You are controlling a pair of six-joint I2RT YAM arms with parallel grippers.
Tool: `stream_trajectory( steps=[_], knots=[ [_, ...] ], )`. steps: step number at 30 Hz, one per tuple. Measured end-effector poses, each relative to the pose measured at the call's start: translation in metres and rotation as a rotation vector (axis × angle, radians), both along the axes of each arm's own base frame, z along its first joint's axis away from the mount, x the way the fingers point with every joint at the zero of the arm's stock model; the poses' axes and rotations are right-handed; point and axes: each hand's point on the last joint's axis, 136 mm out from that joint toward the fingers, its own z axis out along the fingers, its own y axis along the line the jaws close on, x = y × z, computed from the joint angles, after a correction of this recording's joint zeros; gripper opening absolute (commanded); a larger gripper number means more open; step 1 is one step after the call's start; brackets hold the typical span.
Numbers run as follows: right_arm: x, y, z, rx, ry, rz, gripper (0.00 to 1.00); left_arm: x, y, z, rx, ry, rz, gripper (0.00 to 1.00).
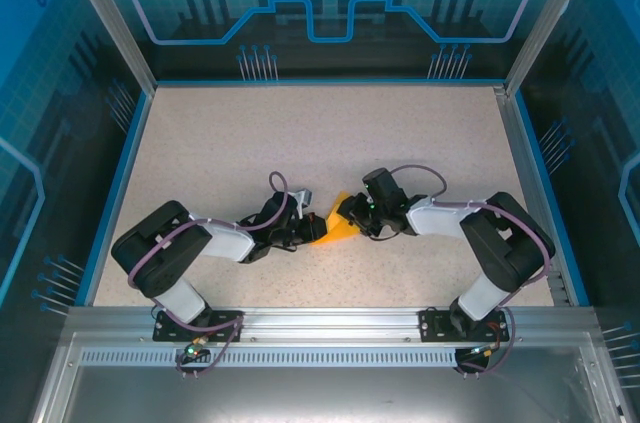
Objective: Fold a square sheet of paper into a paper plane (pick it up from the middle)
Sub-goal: Fourth fold the wing at the center of the table.
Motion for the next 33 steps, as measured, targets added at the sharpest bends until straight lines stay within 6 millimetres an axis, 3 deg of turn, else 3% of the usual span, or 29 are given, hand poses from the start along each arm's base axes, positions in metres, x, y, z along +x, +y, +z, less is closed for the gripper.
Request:
stream_trajectory(
  steps=[4,9,14,19,33],
  knots=[
    [-0.001,-0.002,-0.004,-0.021,0.024,-0.002,0.44,0.0,0.009,0.004,0.024,0.006,0.02,0.37],
    [-0.002,-0.002,-0.006,-0.05,0.036,-0.005,0.45,0.004,0.021,0.027,0.013,-0.022,0.048,0.43],
    [-0.002,-0.001,-0.007,-0.097,0.051,0.007,0.41,0.003,0.028,0.032,0.001,0.005,0.034,0.41],
    [-0.003,-0.002,-0.009,-0.143,0.072,0.019,0.39,-0.001,0.016,0.037,-0.042,0.05,-0.032,0.35],
    [-0.002,0.0,-0.009,-0.181,0.125,0.025,0.49,0.006,-0.011,0.038,-0.107,0.118,-0.161,0.18]
  ],
)
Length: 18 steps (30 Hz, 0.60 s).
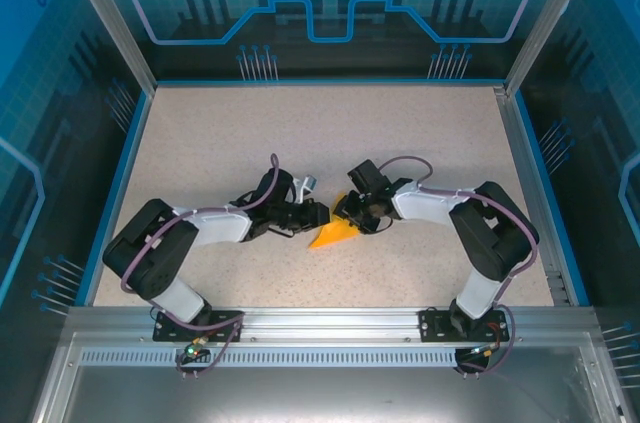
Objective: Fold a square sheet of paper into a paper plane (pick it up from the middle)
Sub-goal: Fourth fold the wing at the center of the table.
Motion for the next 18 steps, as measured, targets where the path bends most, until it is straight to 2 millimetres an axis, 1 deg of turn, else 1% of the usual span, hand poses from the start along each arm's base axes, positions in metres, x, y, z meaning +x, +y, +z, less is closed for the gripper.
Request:
stream_trajectory(
  steps=[10,14,18],
  knots=[
    [0.0,0.002,-0.001,-0.009,0.038,-0.003,0.51,-0.003,0.0,-0.015,0.05,0.03,-0.034,0.1],
    [0.0,0.002,-0.001,-0.01,0.042,-0.005,0.51,-0.003,0.001,-0.025,0.072,0.058,-0.037,0.07],
    [0.0,0.002,-0.001,-0.008,0.044,-0.004,0.51,-0.001,0.001,-0.036,0.093,0.084,-0.031,0.06]
  ],
)
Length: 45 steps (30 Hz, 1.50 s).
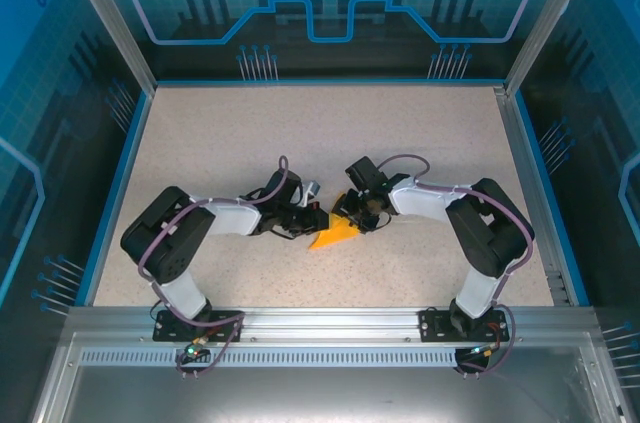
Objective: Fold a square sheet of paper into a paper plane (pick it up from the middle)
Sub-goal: Fourth fold the wing at the center of the table.
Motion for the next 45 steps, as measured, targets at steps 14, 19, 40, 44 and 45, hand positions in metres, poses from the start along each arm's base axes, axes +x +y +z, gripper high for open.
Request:
stream_trajectory(
  steps=[14,19,40,44,45],
  knots=[
    [0.001,0.002,0.003,0.016,-0.02,0.009,0.54,0.006,0.004,-0.013,0.051,0.018,0.029,0.03],
    [0.0,-0.002,0.001,0.013,-0.014,0.01,0.47,0.006,0.004,-0.013,0.052,0.02,0.029,0.04],
    [-0.001,-0.005,-0.003,0.006,0.087,0.009,0.41,0.004,0.006,-0.02,0.076,0.046,0.033,0.0],
    [-0.001,-0.005,-0.004,0.01,0.103,0.008,0.4,0.004,0.007,-0.02,0.082,0.052,0.033,0.01],
    [-0.001,-0.005,-0.004,0.009,0.105,0.007,0.39,0.004,0.007,-0.02,0.084,0.052,0.034,0.01]
  ],
)
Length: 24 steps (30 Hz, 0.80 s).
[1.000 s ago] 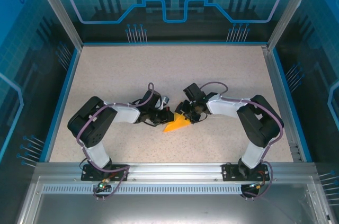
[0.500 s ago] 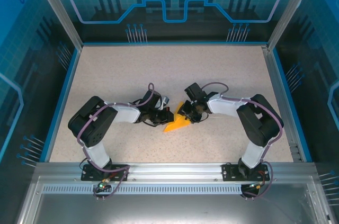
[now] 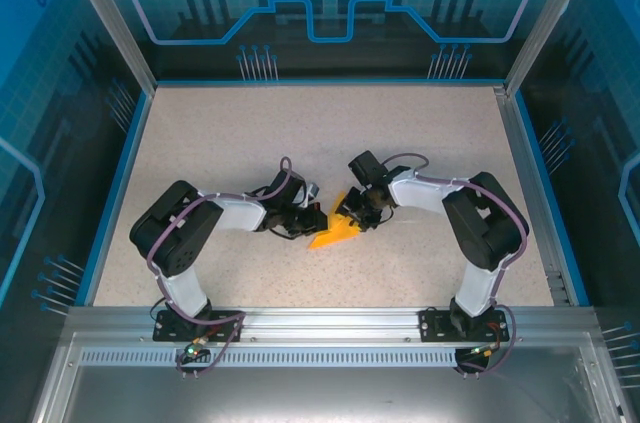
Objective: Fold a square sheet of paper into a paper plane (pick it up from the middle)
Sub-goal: Fourth fold the wing at the center of the table.
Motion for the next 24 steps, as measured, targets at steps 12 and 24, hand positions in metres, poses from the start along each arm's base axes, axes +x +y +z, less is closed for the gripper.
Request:
stream_trajectory(
  steps=[12,24],
  knots=[
    [0.0,-0.001,-0.001,-0.002,0.018,-0.003,0.4,0.006,-0.002,0.028,-0.035,-0.048,0.002,0.13],
    [0.001,0.001,-0.001,0.003,0.025,-0.002,0.43,0.0,-0.009,0.044,-0.06,-0.065,-0.046,0.16]
  ],
)
